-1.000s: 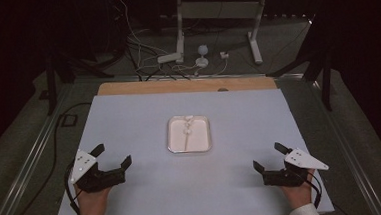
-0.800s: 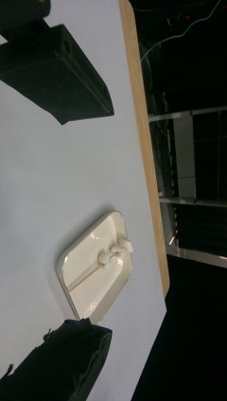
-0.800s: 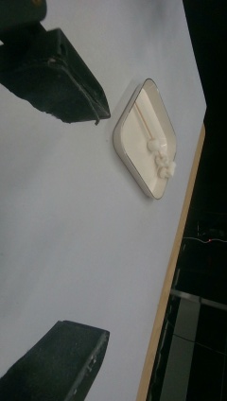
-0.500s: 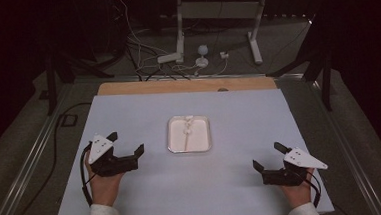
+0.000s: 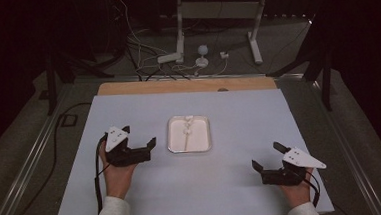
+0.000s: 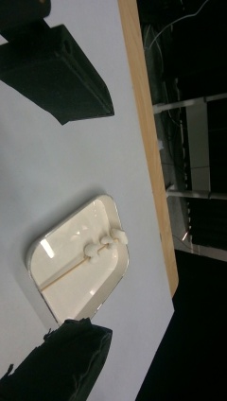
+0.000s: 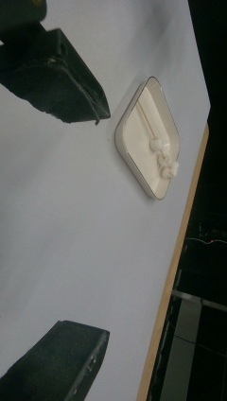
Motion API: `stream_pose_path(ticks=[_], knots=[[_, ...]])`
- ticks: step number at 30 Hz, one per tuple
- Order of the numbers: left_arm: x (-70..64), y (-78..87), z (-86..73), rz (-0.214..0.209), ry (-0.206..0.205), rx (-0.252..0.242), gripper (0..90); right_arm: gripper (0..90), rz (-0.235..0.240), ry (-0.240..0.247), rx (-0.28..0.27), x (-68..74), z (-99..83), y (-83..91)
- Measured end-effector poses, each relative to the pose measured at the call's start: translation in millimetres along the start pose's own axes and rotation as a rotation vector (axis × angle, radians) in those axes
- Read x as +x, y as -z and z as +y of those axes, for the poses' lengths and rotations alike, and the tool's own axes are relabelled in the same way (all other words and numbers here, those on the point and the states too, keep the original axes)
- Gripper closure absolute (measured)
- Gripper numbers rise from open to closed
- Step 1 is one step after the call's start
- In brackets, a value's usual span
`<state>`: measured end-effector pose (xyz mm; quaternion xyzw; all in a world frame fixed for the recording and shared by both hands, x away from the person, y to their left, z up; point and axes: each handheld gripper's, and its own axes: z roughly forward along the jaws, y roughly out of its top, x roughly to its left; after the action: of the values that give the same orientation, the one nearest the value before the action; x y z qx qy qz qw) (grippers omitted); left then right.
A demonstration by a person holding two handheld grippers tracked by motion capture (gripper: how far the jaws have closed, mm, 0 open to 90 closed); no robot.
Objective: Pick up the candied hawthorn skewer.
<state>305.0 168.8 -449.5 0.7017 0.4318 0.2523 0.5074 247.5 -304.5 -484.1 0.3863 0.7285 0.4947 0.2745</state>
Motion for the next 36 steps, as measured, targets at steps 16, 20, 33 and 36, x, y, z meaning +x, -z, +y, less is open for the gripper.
stream_pose_path(ticks=[16,20,33,36], knots=[[-20.6,-37.3,0.0,-0.028,-0.02,0.024,1.2,0.0,0.0,0.0,0.001,-0.6,-0.4,0.1],[-27.0,-50.4,-2.5,-0.036,-0.027,0.046,1.1,0.0,0.0,0.001,0.002,-0.8,-0.5,0.1],[-40.7,-81.2,-13.4,-0.03,-0.034,0.116,1.2,0.0,-0.003,0.002,0.002,-0.8,-0.6,0.2],[-44.1,-89.0,-15.1,-0.031,-0.033,0.138,1.2,0.0,-0.002,0.003,0.002,-1.0,-0.7,0.3]])
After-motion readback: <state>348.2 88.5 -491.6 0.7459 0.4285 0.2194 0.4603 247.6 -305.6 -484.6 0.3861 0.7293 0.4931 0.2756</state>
